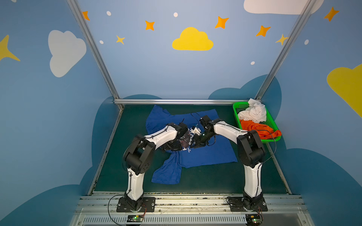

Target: Fold and stack the t-shirts

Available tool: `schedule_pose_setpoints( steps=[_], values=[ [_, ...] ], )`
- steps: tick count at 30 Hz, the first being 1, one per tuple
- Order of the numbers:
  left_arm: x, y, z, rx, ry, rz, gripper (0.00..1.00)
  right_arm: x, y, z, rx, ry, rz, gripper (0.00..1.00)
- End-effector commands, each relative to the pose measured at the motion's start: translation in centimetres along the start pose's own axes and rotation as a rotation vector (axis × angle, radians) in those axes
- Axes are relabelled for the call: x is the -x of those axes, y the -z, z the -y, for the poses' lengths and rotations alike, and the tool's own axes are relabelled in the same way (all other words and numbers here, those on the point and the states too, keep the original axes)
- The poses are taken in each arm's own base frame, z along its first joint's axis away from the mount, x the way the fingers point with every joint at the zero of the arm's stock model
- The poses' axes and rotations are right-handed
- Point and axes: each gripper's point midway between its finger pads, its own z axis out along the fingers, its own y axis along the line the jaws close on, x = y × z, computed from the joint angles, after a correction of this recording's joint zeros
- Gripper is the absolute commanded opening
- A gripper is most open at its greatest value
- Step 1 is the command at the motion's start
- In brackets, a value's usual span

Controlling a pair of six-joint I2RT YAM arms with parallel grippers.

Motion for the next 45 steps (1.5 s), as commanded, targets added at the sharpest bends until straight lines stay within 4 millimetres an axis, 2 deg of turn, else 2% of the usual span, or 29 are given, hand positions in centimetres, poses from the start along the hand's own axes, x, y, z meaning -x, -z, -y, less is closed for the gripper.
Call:
schedule_pose_setpoints(
  steps=[1, 3, 5, 9, 11, 13, 18, 22, 31, 35, 38, 42, 45],
  values=[
    [1.1, 3.2, -2.2, -0.003, 0.05, 0.101, 0.89, 0.1, -0.2, -0.1, 0.012, -0.007, -0.003, 0.39],
    [1.1, 3.9, -3.0, -0.015, 0.074, 0.126, 0.85, 0.1, -0.2, 0.0, 0.012, -0.008, -0.004, 0.39],
    [0.9, 3.6, -4.1, -0.025, 0.127, 0.145, 0.71, 0.1, -0.2, 0.0, 0.012, -0.008, -0.005, 0.39],
    [-0.2, 1.2, -6.0, -0.035, 0.236, 0.113, 0.43, 0.1, -0.3, 0.1, 0.01, -0.01, -0.007, 0.39],
    [-0.5, -0.2, -6.4, -0.063, 0.288, 0.097, 0.35, 0.1, -0.2, 0.1, 0.009, -0.01, -0.008, 0.39],
    [-0.5, -1.6, -6.5, -0.109, 0.345, 0.089, 0.34, 0.1, -0.2, 0.1, 0.008, -0.009, -0.009, 0.39],
    [-0.5, -4.1, -6.5, -0.211, 0.477, 0.082, 0.45, 0.1, -0.1, 0.1, 0.004, -0.009, -0.01, 0.39],
    [0.2, -4.8, -6.2, -0.268, 0.537, 0.106, 0.52, 0.1, -0.3, 0.2, 0.004, -0.014, -0.012, 0.39],
    [2.1, -5.5, -3.1, -0.43, 0.554, 0.112, 0.6, 0.1, -0.5, 0.4, 0.005, -0.024, -0.018, 0.38],
    [2.8, -5.8, -2.2, -0.433, 0.521, 0.097, 0.59, 0.0, -0.7, 0.5, 0.007, -0.03, -0.022, 0.38],
    [3.1, -6.0, -1.9, -0.432, 0.519, 0.095, 0.52, -0.1, -0.7, 0.6, 0.006, -0.033, -0.019, 0.38],
    [3.8, -5.9, -1.3, -0.449, 0.51, 0.104, 0.5, -0.2, -0.9, 0.7, 0.008, -0.04, -0.023, 0.38],
    [4.1, -6.0, -0.9, -0.442, 0.497, 0.098, 0.41, -0.2, -1.1, 0.8, 0.009, -0.045, -0.025, 0.38]
  ],
)
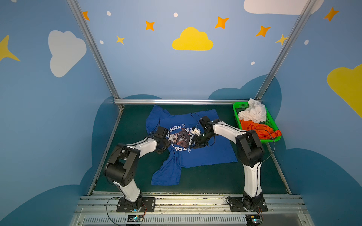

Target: Fold and stack the t-shirts

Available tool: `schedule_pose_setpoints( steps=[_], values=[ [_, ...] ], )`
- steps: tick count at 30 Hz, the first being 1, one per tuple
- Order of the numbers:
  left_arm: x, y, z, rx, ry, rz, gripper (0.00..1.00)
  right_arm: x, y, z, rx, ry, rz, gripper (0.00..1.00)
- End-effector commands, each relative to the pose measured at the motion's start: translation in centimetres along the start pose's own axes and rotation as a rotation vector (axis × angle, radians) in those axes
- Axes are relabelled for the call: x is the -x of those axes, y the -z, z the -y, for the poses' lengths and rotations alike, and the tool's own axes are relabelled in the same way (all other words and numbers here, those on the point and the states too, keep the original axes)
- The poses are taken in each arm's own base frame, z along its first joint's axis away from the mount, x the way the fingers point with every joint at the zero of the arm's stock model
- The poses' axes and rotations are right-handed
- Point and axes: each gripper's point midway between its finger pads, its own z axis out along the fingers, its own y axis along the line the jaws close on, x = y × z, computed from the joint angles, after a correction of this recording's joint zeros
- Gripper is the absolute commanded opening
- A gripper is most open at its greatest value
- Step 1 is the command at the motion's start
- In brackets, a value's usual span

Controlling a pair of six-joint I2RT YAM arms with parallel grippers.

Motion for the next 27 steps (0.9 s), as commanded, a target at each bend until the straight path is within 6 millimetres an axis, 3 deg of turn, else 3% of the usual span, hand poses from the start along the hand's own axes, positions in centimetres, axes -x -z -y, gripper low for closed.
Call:
schedule_pose_setpoints(
  steps=[1, 6, 10, 14, 21, 27],
  values=[
    [-0.5, -1.0, -0.3, 0.028, -0.022, -0.033, 0.38, -0.2, -0.5, 0.4, 0.007, -0.02, -0.015, 0.38],
    [-0.3, -0.6, -0.1, 0.033, -0.034, -0.03, 0.22, -0.3, -0.5, 0.5, 0.001, -0.02, -0.015, 0.38],
    [0.0, 0.2, 0.2, 0.037, -0.053, -0.027, 0.21, -0.4, -0.7, 0.6, 0.003, -0.027, -0.019, 0.37],
    [0.4, 1.1, 0.2, 0.06, -0.091, -0.021, 0.12, -0.4, -0.8, 0.7, 0.003, -0.025, -0.02, 0.37],
    [0.8, 1.9, 0.5, 0.094, -0.157, -0.041, 0.07, -0.5, -1.0, 1.1, 0.0, -0.032, -0.026, 0.37],
    [0.7, 2.8, 0.0, 0.131, -0.214, -0.078, 0.07, -0.5, -1.1, 1.9, -0.012, -0.047, -0.026, 0.37]
  ],
)
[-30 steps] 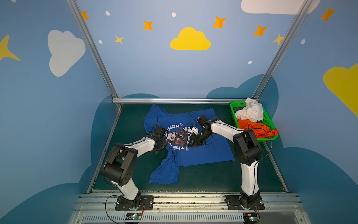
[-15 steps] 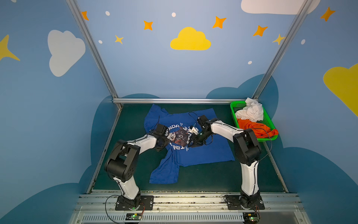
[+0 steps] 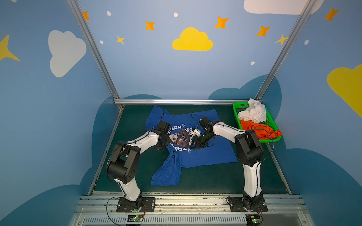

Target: Fold and stack the t-shirts

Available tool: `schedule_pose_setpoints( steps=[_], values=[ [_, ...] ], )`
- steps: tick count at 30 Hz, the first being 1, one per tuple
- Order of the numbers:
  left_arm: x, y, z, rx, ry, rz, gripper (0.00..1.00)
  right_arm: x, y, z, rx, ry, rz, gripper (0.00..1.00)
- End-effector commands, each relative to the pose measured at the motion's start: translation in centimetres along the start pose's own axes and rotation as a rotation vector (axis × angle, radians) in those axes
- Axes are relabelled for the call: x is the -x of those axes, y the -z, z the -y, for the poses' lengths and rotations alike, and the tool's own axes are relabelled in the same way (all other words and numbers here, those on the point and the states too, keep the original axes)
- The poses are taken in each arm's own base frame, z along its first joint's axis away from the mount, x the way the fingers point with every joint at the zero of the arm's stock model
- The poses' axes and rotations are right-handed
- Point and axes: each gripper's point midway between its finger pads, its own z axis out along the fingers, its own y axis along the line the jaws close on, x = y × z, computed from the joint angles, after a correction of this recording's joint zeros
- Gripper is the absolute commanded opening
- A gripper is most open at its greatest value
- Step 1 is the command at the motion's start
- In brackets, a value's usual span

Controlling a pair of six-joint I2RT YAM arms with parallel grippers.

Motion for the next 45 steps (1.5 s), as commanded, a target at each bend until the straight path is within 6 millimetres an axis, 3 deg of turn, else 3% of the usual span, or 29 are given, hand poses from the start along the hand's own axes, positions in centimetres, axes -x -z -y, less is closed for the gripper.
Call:
schedule_pose_setpoints(
  steps=[1, 17, 23, 33, 37, 41, 45],
  values=[
    [-0.3, 0.9, -1.3, 0.063, -0.065, -0.04, 0.06, -0.3, -0.5, 1.4, -0.013, -0.035, -0.015, 0.37],
    [1.1, 3.2, -7.0, 0.303, -0.247, -0.253, 0.05, -1.9, -1.7, 6.2, -0.121, -0.164, -0.058, 0.33],
    [2.2, 4.1, -9.5, 0.448, -0.307, -0.288, 0.05, -2.5, -2.2, 6.7, -0.12, -0.183, -0.066, 0.32],
    [3.3, 4.8, -12.0, 0.646, -0.447, -0.365, 0.14, -2.4, -2.2, 6.1, -0.105, -0.169, -0.054, 0.32],
    [3.8, 5.8, -12.8, 0.705, -0.464, -0.347, 0.31, -2.2, -1.9, 5.6, -0.095, -0.159, -0.044, 0.32],
    [5.2, 7.6, -12.1, 0.701, -0.435, -0.27, 0.5, -1.6, -1.2, 4.3, -0.077, -0.132, -0.023, 0.33],
    [7.1, 9.4, -10.0, 0.648, -0.387, -0.171, 0.5, -1.0, 0.1, 2.1, -0.06, -0.078, 0.006, 0.34]
  ],
)
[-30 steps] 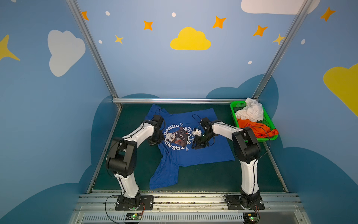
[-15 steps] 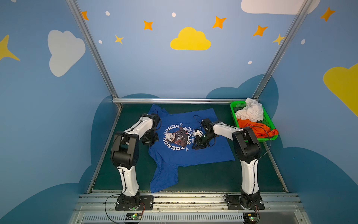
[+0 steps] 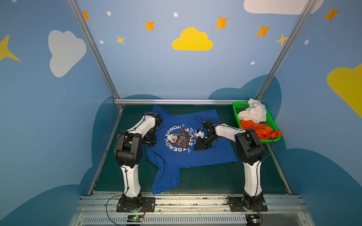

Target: Fold and stack the t-shirts

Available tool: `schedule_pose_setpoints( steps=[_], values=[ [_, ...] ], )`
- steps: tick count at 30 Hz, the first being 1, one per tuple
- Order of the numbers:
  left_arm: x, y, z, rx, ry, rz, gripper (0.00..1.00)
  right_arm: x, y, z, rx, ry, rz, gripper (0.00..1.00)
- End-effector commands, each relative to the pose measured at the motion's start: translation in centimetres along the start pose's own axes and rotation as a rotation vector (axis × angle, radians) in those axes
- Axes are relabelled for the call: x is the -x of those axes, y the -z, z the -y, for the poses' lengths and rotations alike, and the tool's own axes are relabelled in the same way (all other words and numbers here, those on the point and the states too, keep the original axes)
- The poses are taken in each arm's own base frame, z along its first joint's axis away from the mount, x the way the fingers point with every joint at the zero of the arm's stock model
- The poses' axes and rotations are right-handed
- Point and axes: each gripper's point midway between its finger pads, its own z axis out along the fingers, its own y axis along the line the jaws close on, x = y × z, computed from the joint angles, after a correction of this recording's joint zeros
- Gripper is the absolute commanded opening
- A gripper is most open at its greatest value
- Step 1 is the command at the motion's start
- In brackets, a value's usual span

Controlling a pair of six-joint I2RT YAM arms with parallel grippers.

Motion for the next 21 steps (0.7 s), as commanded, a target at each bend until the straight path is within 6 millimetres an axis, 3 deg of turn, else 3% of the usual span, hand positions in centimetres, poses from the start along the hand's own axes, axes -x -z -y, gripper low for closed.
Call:
schedule_pose_setpoints(
  steps=[1, 4, 7, 10, 12, 13, 17, 21],
  values=[
    [1.2, 3.6, -1.2, -0.052, 0.086, 0.101, 0.46, -0.5, 1.2, -2.2, -0.015, 0.052, 0.015, 0.35],
    [2.4, 3.8, 1.1, -0.174, 0.118, 0.124, 0.33, -1.1, 1.7, -5.2, 0.004, 0.12, 0.019, 0.34],
    [3.6, 2.1, 3.1, -0.235, 0.129, 0.076, 0.22, -2.7, 0.8, -8.9, 0.048, 0.2, -0.014, 0.29],
    [5.1, -0.1, 4.0, -0.237, 0.151, 0.019, 0.12, -5.1, -1.0, -12.4, 0.094, 0.275, -0.085, 0.14],
    [6.1, -1.1, 4.5, -0.242, 0.167, 0.001, 0.11, -6.9, -2.4, -14.0, 0.109, 0.32, -0.141, 0.04],
    [6.6, -1.6, 4.7, -0.25, 0.175, -0.008, 0.11, -7.8, -3.1, -14.6, 0.108, 0.338, -0.17, 0.0],
    [8.5, -3.0, 5.4, -0.27, 0.2, -0.028, 0.11, -11.1, -5.7, -16.2, 0.099, 0.401, -0.271, 0.0],
    [9.7, -4.7, 5.9, -0.264, 0.211, -0.059, 0.12, -13.1, -7.9, -16.2, 0.072, 0.418, -0.349, 0.0]
  ],
)
